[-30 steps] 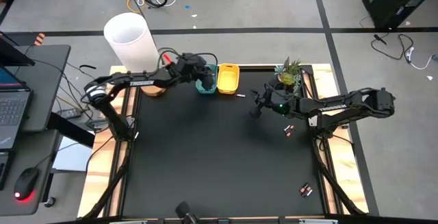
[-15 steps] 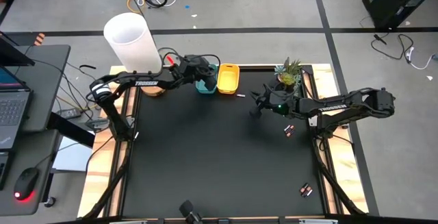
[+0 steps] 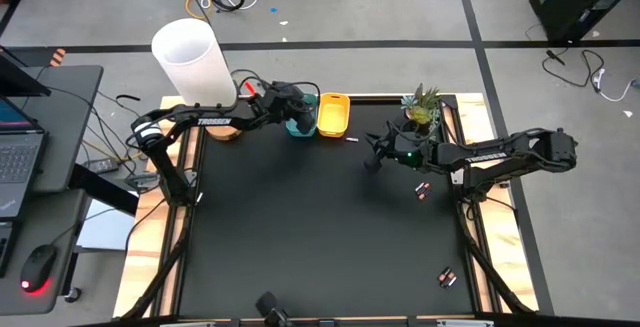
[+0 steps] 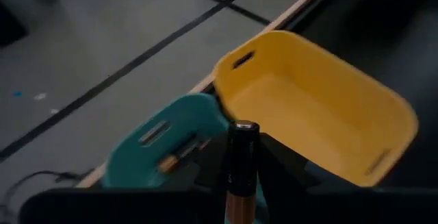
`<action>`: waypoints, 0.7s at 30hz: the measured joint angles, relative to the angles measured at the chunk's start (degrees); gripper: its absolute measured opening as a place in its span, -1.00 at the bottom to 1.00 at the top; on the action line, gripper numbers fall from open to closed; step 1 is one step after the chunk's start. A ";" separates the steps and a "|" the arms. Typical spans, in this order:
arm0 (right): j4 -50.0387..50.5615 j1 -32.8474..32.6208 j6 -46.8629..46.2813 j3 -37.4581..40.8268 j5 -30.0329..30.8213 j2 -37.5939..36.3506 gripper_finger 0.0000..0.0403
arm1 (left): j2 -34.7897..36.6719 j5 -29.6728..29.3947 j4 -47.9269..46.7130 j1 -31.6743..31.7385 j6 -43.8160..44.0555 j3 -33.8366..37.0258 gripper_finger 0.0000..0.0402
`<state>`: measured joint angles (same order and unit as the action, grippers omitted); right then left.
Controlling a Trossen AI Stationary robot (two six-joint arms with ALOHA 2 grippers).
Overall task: Sort batteries
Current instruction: Put the gold black battery into the blue bin
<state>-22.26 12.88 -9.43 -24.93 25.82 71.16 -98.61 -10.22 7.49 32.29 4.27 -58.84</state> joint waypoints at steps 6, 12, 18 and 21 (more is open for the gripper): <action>0.01 0.00 -0.02 0.00 -0.02 0.00 -0.84 | 0.09 -5.13 -0.03 0.00 -2.71 -0.17 -0.59; 0.05 -0.40 -0.02 0.00 -0.07 0.00 -0.84 | 0.11 -9.45 -2.90 -0.04 -4.11 -3.01 -0.60; 0.09 -0.40 0.44 0.02 -0.11 0.00 -0.84 | 0.11 -8.31 -0.27 -0.15 -3.12 -3.53 -0.59; 0.09 -0.37 0.33 0.02 -0.11 0.00 -0.84 | 0.11 -7.98 0.96 -0.15 -0.84 -3.53 -0.56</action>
<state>-22.17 12.51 -9.10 -24.91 25.71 71.16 -98.50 -18.20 8.45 32.14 3.43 -62.37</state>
